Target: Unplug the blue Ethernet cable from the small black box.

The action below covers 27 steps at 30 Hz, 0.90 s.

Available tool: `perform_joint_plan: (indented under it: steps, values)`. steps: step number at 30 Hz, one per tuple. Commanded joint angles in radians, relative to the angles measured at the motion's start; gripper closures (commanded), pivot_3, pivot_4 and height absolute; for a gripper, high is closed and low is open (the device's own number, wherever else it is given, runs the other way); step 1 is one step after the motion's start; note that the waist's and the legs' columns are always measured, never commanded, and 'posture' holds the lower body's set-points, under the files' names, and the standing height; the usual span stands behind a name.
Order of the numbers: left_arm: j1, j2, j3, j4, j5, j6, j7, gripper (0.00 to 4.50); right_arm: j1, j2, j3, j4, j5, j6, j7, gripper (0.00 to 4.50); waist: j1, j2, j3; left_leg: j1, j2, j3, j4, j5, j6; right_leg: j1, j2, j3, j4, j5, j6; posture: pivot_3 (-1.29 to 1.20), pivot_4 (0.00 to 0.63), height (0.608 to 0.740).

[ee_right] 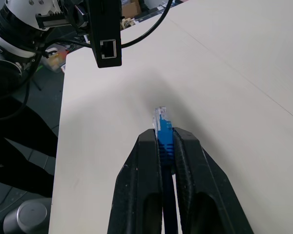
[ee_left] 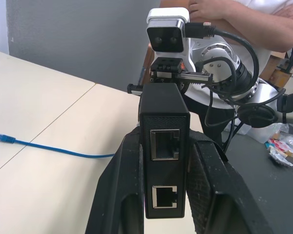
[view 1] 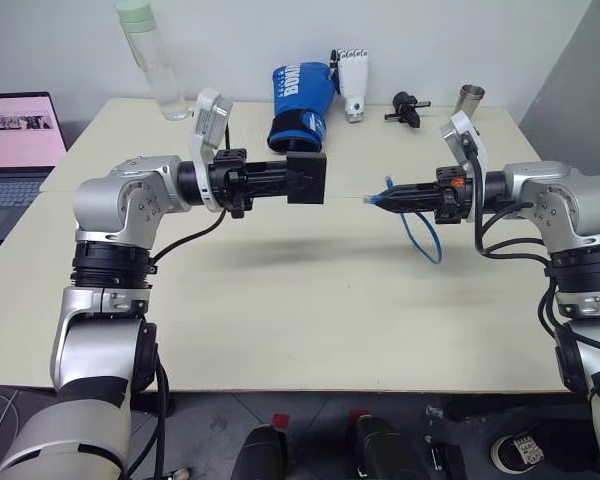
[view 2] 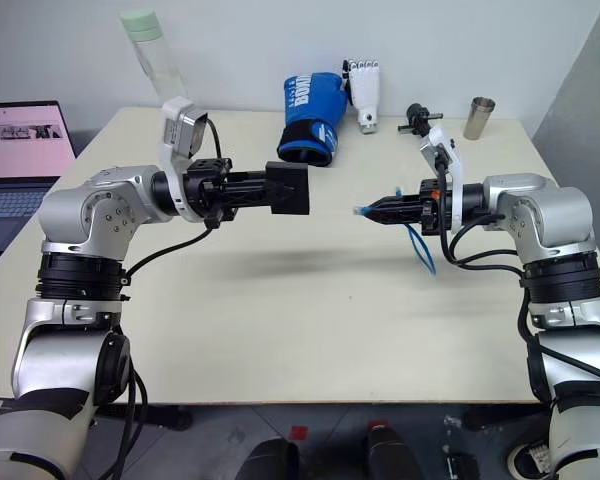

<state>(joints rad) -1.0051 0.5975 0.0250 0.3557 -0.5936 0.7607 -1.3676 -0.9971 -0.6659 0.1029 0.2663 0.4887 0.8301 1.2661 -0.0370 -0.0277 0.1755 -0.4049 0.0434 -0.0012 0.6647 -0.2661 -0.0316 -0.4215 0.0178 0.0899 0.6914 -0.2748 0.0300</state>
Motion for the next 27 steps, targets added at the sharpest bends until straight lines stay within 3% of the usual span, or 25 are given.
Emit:
perform_joint_plan:
  steps: [1, 10, 16, 18, 27]
  values:
    - [-0.015, 0.006, 0.011, -0.031, -0.011, -0.007, -0.009, 3.73, 0.041, 0.021, 0.027, -0.03, -0.101, -0.156, -0.073, 4.43, 0.0, 0.0, 0.0, 0.0, 0.0, 0.0, 0.0, 0.0, 0.0, 0.0, 0.0, 0.0, 0.0, 0.0, 0.0, 0.0, 0.15, 0.74]
    - [-0.01, -0.001, 0.002, -0.035, 0.004, -0.023, -0.001, 3.73, 0.352, 0.082, 0.13, -0.024, -0.348, -0.488, -0.273, 4.43, 0.005, 0.0, 0.0, -0.001, -0.001, 0.0, 0.001, 0.0, 0.0, 0.0, -0.001, 0.0, 0.0, 0.0, 0.0, 0.0, 0.15, 0.74]
    - [-0.011, 0.001, 0.005, -0.031, 0.005, -0.02, 0.003, 3.73, 0.447, 0.083, 0.118, -0.046, -0.369, -0.545, -0.291, 4.43, 0.001, 0.0, 0.0, 0.0, -0.001, 0.0, 0.002, 0.0, 0.0, 0.001, -0.001, 0.001, 0.001, 0.0, 0.0, 0.0, 0.15, 0.74]
    - [-0.015, -0.002, 0.004, -0.026, 0.007, -0.021, 0.005, 3.73, 0.454, 0.086, 0.111, -0.041, -0.364, -0.538, -0.294, 3.73, 0.001, 0.0, 0.0, 0.001, 0.0, 0.0, 0.001, 0.0, 0.0, 0.001, 0.0, 0.001, 0.002, 0.0, 0.0, 0.0, 0.15, 0.74]
    - [-0.036, -0.014, 0.0, -0.004, 0.011, -0.023, -0.003, 3.73, 0.433, 0.065, 0.065, -0.116, -0.314, -0.448, -0.255, 1.47, 0.002, 0.0, 0.0, 0.001, 0.0, 0.001, 0.001, 0.0, 0.0, 0.001, 0.0, 0.002, 0.003, 0.0, 0.0, 0.0, 0.15, 0.74]
